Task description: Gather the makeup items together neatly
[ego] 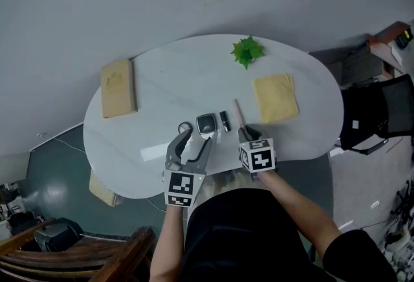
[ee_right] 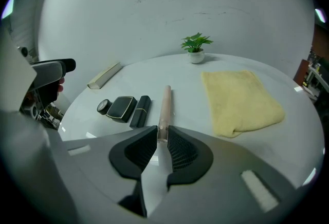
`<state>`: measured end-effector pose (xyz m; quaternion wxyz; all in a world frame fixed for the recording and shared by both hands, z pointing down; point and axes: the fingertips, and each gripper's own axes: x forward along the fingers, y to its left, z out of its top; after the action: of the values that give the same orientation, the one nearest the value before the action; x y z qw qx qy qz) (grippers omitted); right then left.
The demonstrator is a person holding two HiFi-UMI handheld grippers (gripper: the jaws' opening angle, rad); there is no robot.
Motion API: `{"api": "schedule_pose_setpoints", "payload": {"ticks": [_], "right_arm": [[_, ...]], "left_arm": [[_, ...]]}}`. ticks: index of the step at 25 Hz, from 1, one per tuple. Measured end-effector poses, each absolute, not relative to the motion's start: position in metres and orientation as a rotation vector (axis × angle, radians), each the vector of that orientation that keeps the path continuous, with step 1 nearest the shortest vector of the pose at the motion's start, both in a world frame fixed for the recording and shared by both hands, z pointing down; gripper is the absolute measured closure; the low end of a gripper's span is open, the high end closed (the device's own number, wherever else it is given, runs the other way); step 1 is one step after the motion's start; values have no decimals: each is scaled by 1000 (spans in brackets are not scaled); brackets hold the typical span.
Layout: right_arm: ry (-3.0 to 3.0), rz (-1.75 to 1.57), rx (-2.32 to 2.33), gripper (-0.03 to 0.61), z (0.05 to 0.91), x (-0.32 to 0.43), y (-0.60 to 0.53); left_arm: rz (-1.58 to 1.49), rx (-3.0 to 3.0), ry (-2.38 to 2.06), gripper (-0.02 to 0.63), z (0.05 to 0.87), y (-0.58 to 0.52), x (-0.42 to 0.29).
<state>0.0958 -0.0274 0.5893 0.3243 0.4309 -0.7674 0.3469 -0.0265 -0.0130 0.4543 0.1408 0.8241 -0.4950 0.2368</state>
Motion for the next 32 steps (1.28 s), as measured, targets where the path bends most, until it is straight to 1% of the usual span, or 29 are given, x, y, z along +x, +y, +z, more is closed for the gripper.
{"api": "schedule_pose_setpoints", "payload": {"ticks": [9, 32], "right_arm": [[-1975, 909, 1171, 506, 601, 93, -27], [-1964, 874, 1151, 502, 602, 91, -26]], "left_arm": [[687, 2362, -1439, 407, 458, -8, -28], [678, 2336, -1471, 408, 460, 0, -28]]}}
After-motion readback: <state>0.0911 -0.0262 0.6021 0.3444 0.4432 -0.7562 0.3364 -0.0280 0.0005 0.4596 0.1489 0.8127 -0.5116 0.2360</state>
